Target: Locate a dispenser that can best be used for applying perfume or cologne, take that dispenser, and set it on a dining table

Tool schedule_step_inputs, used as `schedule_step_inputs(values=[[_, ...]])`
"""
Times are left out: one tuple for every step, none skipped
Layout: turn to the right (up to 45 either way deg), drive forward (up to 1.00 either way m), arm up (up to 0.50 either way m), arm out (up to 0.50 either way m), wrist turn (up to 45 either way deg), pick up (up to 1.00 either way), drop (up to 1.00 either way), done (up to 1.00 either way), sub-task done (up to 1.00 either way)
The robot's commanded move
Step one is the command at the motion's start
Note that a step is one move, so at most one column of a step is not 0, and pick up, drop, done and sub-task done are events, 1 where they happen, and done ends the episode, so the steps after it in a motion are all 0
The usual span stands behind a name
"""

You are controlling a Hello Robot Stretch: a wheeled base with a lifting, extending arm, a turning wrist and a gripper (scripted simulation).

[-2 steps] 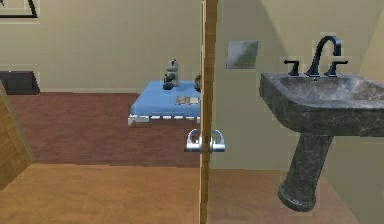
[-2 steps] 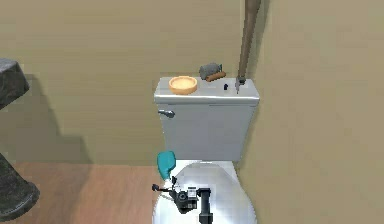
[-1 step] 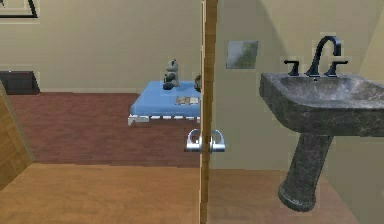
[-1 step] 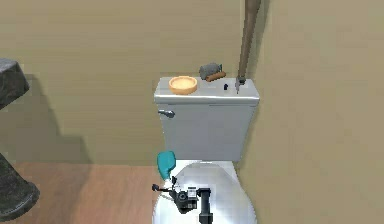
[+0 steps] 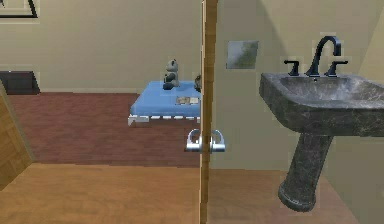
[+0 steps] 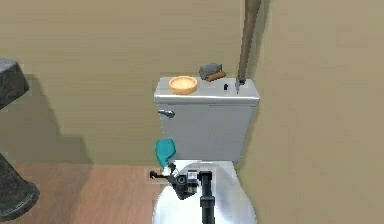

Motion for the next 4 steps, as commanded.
schedule_step_inputs(values=[[0.0, 0.00, 0.44, 0.00, 0.0, 0.00, 0.00, 0.00, 0.00], [0.0, 0.00, 0.00, 0.00, -45.0, 0.00, 0.00, 0.00, 0.00], [0.0, 0.00, 0.00, 0.00, -45.0, 0.00, 0.00, 0.00, 0.00], [0.0, 0.00, 0.00, 0.00, -45.0, 0.00, 0.00, 0.00, 0.00]])
